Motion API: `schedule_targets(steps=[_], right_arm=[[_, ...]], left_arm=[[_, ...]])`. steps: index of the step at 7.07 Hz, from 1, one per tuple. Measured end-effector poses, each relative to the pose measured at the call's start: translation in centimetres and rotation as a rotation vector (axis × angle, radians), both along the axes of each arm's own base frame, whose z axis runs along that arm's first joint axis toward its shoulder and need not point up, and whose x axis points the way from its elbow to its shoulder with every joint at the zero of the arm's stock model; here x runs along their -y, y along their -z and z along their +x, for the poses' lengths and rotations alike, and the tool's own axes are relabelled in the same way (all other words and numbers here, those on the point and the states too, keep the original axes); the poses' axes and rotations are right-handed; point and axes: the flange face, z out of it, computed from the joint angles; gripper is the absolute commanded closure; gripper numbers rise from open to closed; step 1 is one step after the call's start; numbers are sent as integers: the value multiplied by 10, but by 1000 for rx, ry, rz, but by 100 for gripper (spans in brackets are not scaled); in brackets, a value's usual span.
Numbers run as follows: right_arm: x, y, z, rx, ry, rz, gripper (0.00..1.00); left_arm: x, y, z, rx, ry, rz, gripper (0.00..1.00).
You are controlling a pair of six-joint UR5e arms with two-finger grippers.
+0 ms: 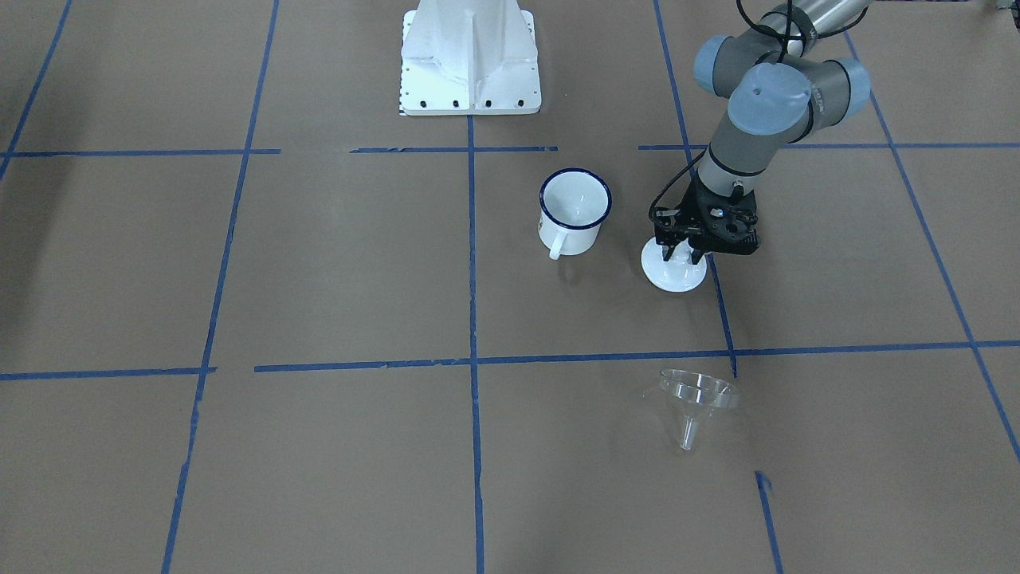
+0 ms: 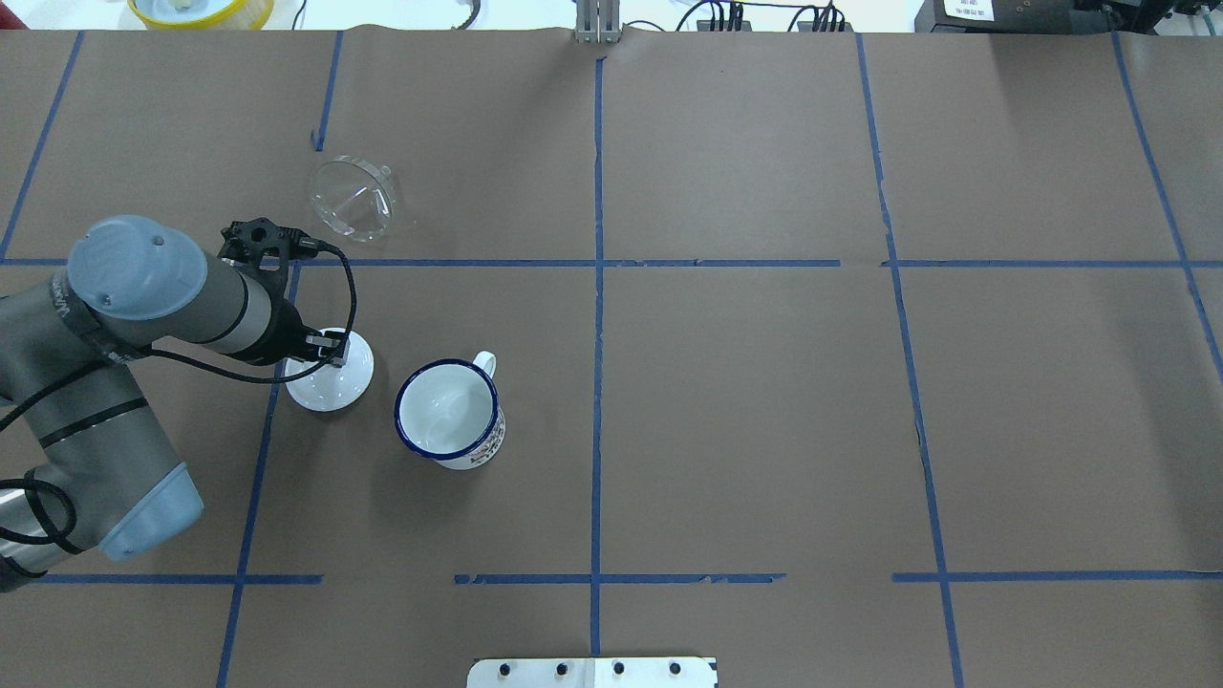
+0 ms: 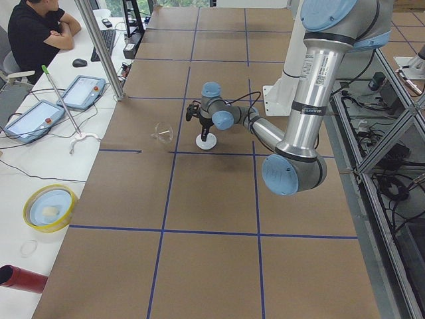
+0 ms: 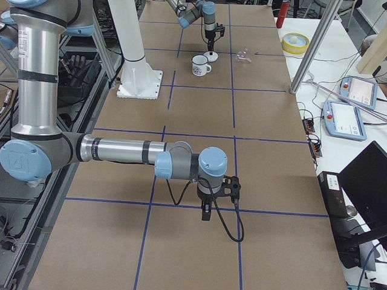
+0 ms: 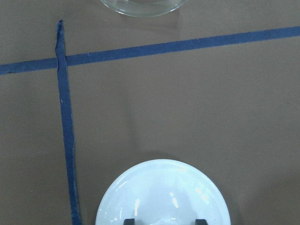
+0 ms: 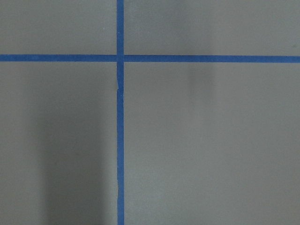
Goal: Remove funnel from cup
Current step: 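Lower the left gripper and grasp the white lid's knob, then lift the white lid and carry it over the mug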
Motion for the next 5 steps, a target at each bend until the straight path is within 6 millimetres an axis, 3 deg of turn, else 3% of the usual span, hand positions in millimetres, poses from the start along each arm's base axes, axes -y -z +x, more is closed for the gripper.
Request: schedule_targets(steps=[3,5], right_arm=[[0,0,0,0,0,0,0],[0,0,0,0,0,0,0]], left_arm=[[-4,8,-9,1,-5,-5,100],[-12,39,-28,15,-2,-19,100]])
